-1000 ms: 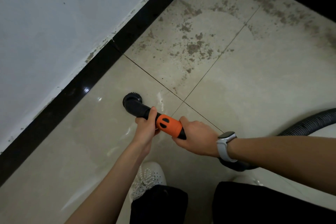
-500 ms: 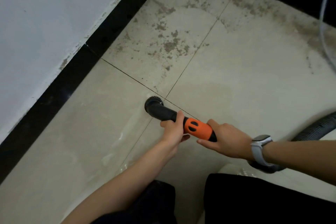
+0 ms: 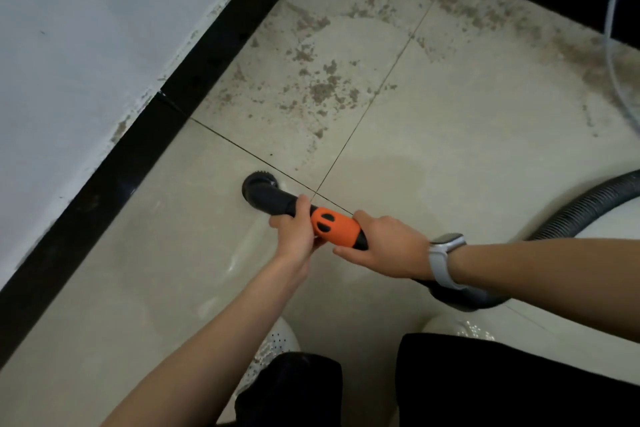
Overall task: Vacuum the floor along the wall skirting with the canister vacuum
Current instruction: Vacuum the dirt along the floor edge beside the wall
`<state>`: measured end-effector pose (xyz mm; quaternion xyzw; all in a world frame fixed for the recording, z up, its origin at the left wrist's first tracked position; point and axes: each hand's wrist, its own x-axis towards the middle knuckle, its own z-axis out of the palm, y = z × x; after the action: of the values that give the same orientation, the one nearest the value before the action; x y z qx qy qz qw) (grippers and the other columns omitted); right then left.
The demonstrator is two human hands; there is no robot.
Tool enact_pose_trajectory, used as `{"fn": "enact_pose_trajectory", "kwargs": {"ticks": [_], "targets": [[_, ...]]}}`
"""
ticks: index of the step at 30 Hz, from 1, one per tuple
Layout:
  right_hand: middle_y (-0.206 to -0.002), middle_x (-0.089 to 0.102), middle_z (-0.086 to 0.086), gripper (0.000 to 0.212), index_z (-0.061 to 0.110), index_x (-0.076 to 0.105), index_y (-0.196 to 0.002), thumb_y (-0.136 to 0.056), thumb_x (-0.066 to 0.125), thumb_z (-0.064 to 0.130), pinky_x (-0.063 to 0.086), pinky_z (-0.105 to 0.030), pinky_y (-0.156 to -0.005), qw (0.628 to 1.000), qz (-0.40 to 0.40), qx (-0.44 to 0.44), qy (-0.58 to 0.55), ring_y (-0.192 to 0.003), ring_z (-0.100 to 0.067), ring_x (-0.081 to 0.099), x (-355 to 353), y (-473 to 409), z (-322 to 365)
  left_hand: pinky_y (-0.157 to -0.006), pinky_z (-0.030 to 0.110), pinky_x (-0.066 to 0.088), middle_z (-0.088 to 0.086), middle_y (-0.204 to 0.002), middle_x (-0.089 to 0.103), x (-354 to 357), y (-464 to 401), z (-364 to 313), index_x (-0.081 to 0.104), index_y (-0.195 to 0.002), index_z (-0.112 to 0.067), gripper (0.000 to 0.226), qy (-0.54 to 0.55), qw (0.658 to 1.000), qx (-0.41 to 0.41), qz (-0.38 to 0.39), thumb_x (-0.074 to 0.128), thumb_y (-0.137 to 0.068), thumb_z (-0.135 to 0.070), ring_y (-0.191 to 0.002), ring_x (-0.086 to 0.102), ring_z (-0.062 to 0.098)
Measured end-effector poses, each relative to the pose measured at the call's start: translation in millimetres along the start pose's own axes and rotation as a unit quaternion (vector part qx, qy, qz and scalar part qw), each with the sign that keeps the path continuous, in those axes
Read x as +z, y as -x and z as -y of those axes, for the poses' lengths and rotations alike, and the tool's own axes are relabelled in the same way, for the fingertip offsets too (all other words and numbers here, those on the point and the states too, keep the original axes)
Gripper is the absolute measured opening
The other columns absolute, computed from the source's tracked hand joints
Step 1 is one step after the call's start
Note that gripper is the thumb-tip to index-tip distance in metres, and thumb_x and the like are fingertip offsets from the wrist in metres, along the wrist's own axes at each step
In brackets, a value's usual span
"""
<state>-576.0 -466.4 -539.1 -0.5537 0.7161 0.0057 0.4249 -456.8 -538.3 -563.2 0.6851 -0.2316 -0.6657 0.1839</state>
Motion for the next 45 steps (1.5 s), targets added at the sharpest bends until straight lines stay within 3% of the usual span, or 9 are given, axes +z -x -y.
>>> {"fn": "enact_pose_trajectory", "kwargs": {"ticks": [6,10,16,19,24,30,37,41,45], "targets": [[-0.074,0.050,0.003,0.045,0.016,0.046,-0.107,-0.087,0.053,0.056,0.040,-0.031,-0.063,0.999,0.025,0.016,0.036,-0.069,-0.021,0.051,-6,16,-21,-0.065,0.030,0.055,0.010,-0.095,0.059,6,11,20,0.028,-0.130,-0.001,0.049,0.014,0.998,-0.025,0.061,0.049,-0.098,-0.031,-0.079,0.063,0.017],[-0.070,0.046,0.007,0.045,0.015,0.044,-0.107,-0.089,0.052,0.055,0.036,-0.030,-0.061,1.000,0.016,-0.004,0.026,-0.069,-0.021,0.050,-4,-8,3,-0.063,0.029,0.054,0.008,-0.094,0.058,-10,-6,2,0.027,-0.133,-0.001,0.051,0.017,0.999,0.020,0.027,0.049,-0.097,-0.030,-0.079,0.062,0.016],[-0.083,0.053,-0.003,0.047,0.012,0.044,-0.110,-0.090,0.050,0.054,0.037,-0.030,-0.061,0.999,0.006,-0.048,0.022,-0.072,-0.022,0.050,-2,-46,51,-0.065,0.033,0.052,0.005,-0.085,0.054,-41,-37,-25,0.030,-0.136,-0.001,0.055,0.061,0.995,0.054,-0.051,0.050,-0.095,-0.033,-0.073,0.057,0.016],[-0.075,0.047,0.004,0.046,0.013,0.043,-0.108,-0.091,0.049,0.055,0.038,-0.030,-0.060,0.998,0.009,-0.051,0.027,-0.070,-0.020,0.051,-2,-49,56,-0.061,0.030,0.049,0.005,-0.083,0.053,-46,-41,-26,0.031,-0.136,0.000,0.055,0.073,0.995,0.053,-0.049,0.049,-0.096,-0.033,-0.071,0.057,0.016],[-0.071,0.043,0.005,0.046,0.013,0.043,-0.108,-0.091,0.047,0.055,0.038,-0.030,-0.060,0.998,0.006,-0.043,0.047,-0.069,-0.020,0.049,-2,-49,55,-0.068,0.032,0.050,0.005,-0.087,0.052,-41,-41,-27,0.028,-0.135,-0.003,0.050,0.075,0.995,0.049,-0.050,0.048,-0.096,-0.030,-0.074,0.056,0.015],[-0.070,0.044,0.006,0.039,0.017,0.036,-0.096,-0.092,0.048,0.054,0.038,-0.031,-0.054,0.998,-0.046,-0.048,0.018,-0.065,-0.020,0.050,-17,-91,84,-0.040,0.017,0.041,0.002,-0.066,0.044,-48,-78,-78,0.028,-0.139,0.008,0.060,0.058,0.994,0.079,-0.038,0.049,-0.096,-0.028,-0.050,0.048,0.010],[-0.070,0.046,0.003,0.043,0.012,0.042,-0.101,-0.092,0.048,0.053,0.045,-0.032,-0.058,0.998,-0.045,-0.052,-0.008,-0.066,-0.023,0.055,-27,-115,96,-0.038,0.017,0.041,0.005,-0.068,0.047,-55,-95,-101,0.029,-0.139,0.010,0.060,0.044,0.994,0.089,-0.036,0.048,-0.096,-0.027,-0.048,0.051,0.012],[-0.070,0.046,0.005,0.039,0.017,0.038,-0.094,-0.091,0.049,0.054,0.042,-0.032,-0.056,0.998,-0.043,-0.036,-0.024,-0.062,-0.019,0.052,-18,-97,89,-0.039,0.016,0.041,0.003,-0.066,0.045,-52,-82,-86,0.027,-0.140,0.010,0.061,0.038,0.996,0.084,-0.016,0.048,-0.097,-0.027,-0.042,0.052,0.006],[-0.077,0.053,0.001,0.042,0.016,0.042,-0.101,-0.090,0.048,0.056,0.048,-0.035,-0.065,0.999,-0.033,-0.001,-0.032,-0.071,-0.023,0.059,-8,-65,70,-0.041,0.018,0.042,0.001,-0.062,0.045,-39,-55,-64,0.041,-0.119,-0.003,0.033,0.025,0.997,0.070,0.012,0.047,-0.097,-0.027,-0.041,0.051,0.003]]}}
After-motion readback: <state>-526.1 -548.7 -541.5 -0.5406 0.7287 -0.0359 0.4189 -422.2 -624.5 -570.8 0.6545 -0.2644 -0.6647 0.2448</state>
